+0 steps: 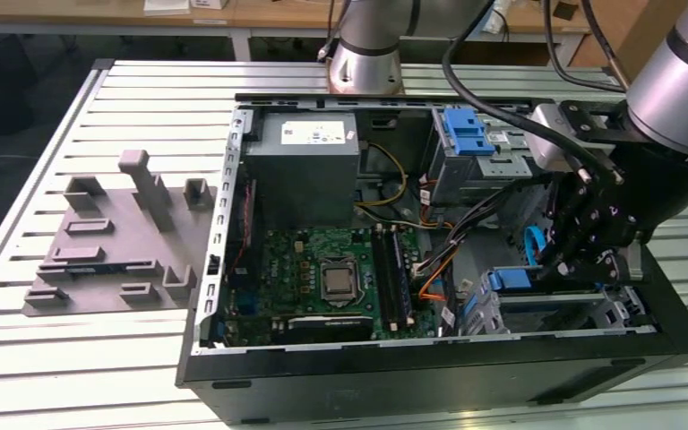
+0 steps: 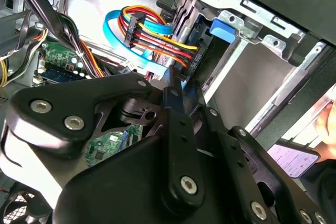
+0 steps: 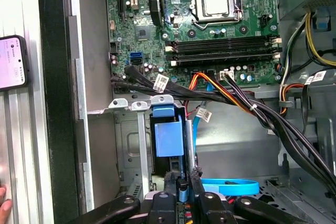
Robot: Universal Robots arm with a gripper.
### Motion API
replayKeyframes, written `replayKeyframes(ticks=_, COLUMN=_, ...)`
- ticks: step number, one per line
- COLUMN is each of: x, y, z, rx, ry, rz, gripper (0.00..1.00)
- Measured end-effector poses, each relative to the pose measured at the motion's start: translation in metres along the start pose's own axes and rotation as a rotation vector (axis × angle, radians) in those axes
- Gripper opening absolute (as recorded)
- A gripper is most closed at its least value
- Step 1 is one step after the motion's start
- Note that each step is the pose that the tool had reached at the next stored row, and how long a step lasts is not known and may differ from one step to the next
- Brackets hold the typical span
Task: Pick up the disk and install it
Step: 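Insert the second disk wire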
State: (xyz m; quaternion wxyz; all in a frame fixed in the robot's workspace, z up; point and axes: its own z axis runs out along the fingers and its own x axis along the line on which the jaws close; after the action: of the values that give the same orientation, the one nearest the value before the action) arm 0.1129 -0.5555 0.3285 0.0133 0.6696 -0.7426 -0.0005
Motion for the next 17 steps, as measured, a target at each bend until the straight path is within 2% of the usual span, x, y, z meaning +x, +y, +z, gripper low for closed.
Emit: replayKeyframes(ticks=17, x=0.0001, y=0.0, z=-0.0049, rx=-0.0022, ry=0.0003, rz=0.0, gripper=0.24)
